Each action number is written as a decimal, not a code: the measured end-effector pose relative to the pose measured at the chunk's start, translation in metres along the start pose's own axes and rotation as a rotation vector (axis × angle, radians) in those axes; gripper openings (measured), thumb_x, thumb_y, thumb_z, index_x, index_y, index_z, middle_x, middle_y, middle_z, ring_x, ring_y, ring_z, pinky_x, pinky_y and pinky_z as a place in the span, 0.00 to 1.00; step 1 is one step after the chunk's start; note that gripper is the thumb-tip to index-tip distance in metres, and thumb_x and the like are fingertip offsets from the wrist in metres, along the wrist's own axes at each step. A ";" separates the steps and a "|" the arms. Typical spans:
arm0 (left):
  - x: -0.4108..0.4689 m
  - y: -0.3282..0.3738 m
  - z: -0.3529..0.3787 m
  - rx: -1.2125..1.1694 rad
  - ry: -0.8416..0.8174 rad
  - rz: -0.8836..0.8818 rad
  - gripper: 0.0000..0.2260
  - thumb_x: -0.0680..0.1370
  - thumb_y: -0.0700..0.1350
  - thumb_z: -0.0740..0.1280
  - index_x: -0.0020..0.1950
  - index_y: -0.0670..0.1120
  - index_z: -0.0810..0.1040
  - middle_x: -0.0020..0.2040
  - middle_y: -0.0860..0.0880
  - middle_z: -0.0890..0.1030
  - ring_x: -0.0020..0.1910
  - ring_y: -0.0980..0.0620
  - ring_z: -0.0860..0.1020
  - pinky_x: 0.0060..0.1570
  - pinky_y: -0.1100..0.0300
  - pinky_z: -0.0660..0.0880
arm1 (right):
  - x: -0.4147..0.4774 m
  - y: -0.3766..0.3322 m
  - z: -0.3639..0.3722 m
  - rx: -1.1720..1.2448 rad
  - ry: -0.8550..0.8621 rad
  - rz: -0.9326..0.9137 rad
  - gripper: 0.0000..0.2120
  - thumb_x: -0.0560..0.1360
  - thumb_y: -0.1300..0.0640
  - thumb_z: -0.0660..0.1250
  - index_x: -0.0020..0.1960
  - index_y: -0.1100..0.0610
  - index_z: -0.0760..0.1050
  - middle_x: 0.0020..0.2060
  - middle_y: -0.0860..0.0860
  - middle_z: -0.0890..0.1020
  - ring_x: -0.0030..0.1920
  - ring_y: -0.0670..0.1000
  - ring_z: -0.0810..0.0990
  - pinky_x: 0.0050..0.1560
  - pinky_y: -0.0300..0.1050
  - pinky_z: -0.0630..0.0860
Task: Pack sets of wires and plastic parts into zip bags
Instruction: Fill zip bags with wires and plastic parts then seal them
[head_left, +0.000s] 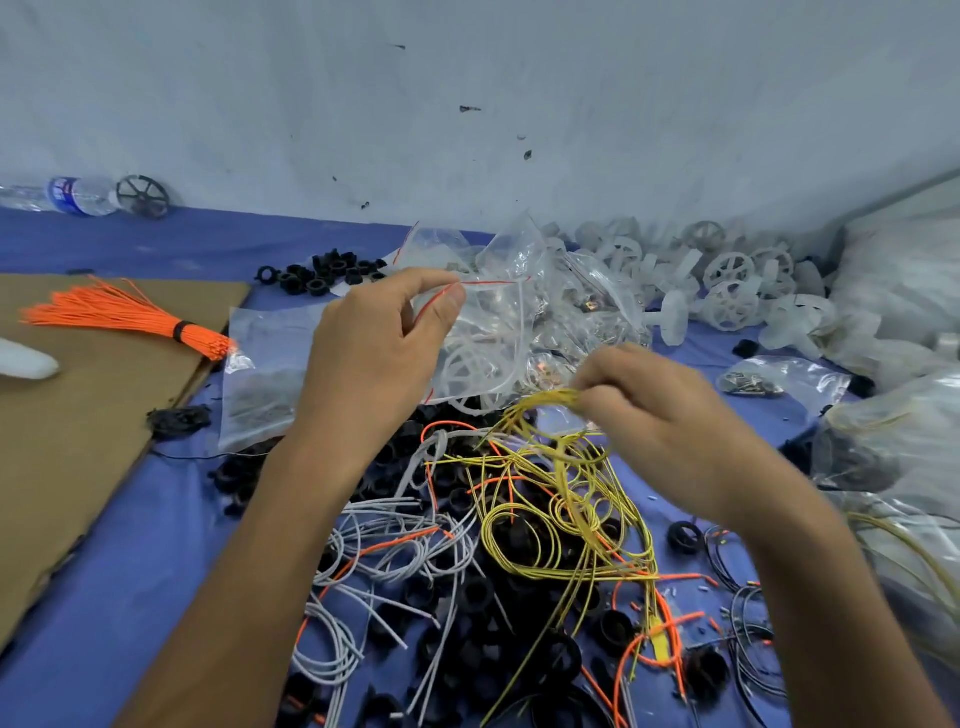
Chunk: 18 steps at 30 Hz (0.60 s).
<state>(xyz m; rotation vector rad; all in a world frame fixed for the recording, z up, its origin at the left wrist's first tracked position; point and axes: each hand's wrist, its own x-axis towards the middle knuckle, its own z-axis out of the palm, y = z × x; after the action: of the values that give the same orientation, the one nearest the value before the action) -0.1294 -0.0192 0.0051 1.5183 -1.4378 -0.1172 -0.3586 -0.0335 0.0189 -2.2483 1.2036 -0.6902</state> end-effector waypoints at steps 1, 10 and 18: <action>0.000 0.000 0.001 0.003 -0.003 -0.003 0.11 0.80 0.57 0.64 0.58 0.57 0.82 0.26 0.58 0.69 0.28 0.58 0.69 0.29 0.67 0.62 | -0.001 0.002 -0.008 0.088 0.034 0.023 0.08 0.71 0.49 0.57 0.39 0.49 0.74 0.37 0.48 0.79 0.40 0.46 0.76 0.42 0.47 0.71; -0.004 0.001 0.010 0.050 -0.080 -0.014 0.11 0.81 0.60 0.60 0.59 0.60 0.78 0.28 0.59 0.73 0.29 0.58 0.70 0.34 0.58 0.64 | -0.002 0.013 -0.025 0.615 0.282 0.044 0.08 0.79 0.59 0.58 0.43 0.57 0.74 0.34 0.54 0.83 0.33 0.53 0.80 0.28 0.42 0.73; -0.005 0.008 0.011 0.060 -0.112 -0.016 0.13 0.81 0.61 0.58 0.61 0.61 0.77 0.31 0.63 0.75 0.32 0.59 0.72 0.36 0.58 0.67 | 0.004 0.013 -0.020 1.024 0.287 0.077 0.10 0.83 0.61 0.57 0.55 0.57 0.78 0.35 0.53 0.80 0.31 0.51 0.79 0.25 0.40 0.73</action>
<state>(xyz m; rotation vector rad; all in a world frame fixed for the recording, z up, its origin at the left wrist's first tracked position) -0.1433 -0.0199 0.0026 1.5939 -1.5302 -0.1725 -0.3774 -0.0470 0.0268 -1.2674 0.7540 -1.2640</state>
